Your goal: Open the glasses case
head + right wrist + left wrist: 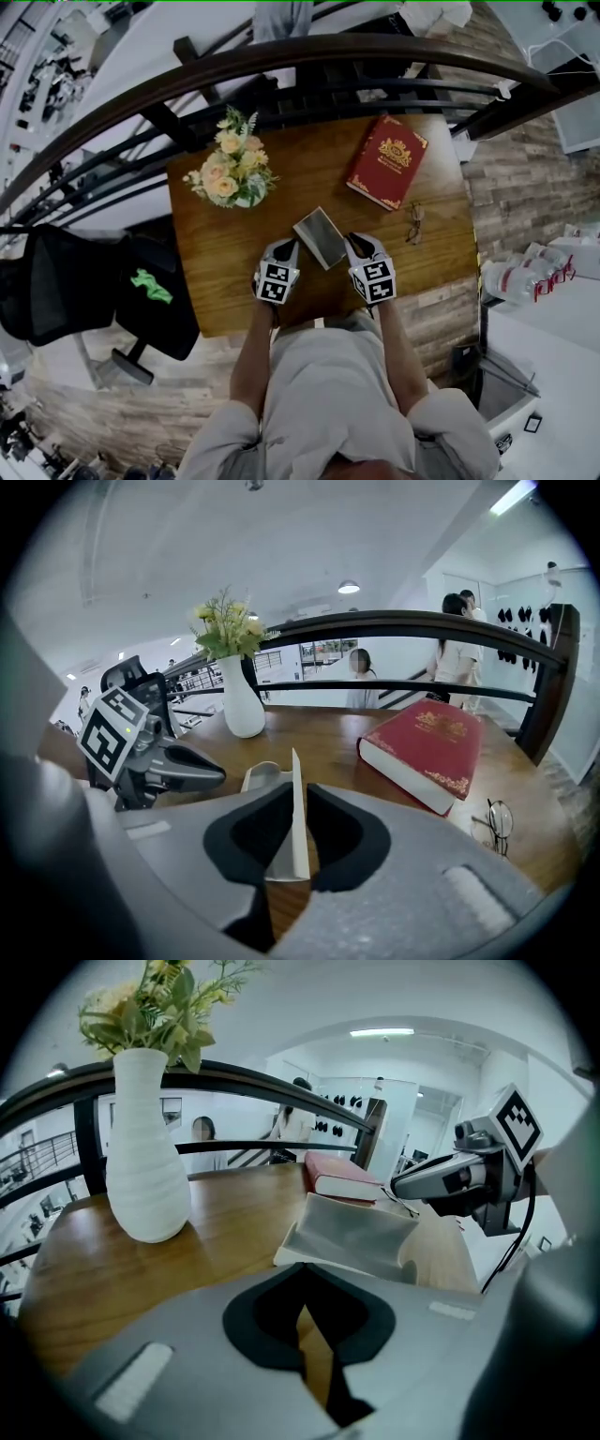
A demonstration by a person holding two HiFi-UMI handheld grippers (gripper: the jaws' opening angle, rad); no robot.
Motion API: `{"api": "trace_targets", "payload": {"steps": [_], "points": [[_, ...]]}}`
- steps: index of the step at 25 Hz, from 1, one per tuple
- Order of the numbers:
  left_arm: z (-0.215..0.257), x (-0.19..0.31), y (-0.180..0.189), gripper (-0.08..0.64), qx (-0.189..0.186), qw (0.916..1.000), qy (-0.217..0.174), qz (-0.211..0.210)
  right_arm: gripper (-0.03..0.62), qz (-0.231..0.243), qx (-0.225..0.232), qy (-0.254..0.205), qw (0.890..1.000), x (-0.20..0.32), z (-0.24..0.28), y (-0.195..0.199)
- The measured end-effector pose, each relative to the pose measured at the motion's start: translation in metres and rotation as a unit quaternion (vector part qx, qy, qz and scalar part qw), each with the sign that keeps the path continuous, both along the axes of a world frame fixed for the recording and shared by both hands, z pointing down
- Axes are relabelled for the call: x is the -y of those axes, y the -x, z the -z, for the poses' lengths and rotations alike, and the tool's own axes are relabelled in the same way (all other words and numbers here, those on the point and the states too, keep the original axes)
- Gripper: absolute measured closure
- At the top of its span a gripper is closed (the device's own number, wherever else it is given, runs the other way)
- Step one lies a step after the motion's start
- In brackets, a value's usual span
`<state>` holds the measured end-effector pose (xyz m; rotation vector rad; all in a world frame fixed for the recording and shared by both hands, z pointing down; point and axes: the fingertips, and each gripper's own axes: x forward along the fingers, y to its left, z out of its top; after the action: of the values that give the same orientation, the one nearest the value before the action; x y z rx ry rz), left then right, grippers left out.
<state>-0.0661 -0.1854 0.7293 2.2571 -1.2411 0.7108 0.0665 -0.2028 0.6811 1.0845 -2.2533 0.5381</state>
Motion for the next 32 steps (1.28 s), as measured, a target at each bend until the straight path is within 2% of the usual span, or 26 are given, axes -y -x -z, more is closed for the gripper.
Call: {"api": "trace_targets", "payload": {"steps": [7, 19, 24, 32], "points": [[0.04, 0.0, 0.006, 0.54, -0.018, 0.9986, -0.047, 0.014, 0.587, 0.002, 0.003, -0.037, 0.999, 0.0, 0.022, 0.004], [0.117, 0.008, 0.012, 0.54, -0.039, 0.9896, -0.135, 0.029, 0.589, 0.019, 0.021, -0.077, 0.997, -0.007, 0.056, 0.015], [0.129, 0.005, 0.018, 0.54, -0.041, 0.9874, -0.149, 0.036, 0.589, 0.025, 0.026, -0.083, 0.996, -0.01, 0.062, 0.02], [0.13, 0.003, 0.022, 0.54, -0.042, 0.9872, -0.149, 0.04, 0.589, 0.029, 0.026, -0.086, 0.996, -0.012, 0.063, 0.024]]}}
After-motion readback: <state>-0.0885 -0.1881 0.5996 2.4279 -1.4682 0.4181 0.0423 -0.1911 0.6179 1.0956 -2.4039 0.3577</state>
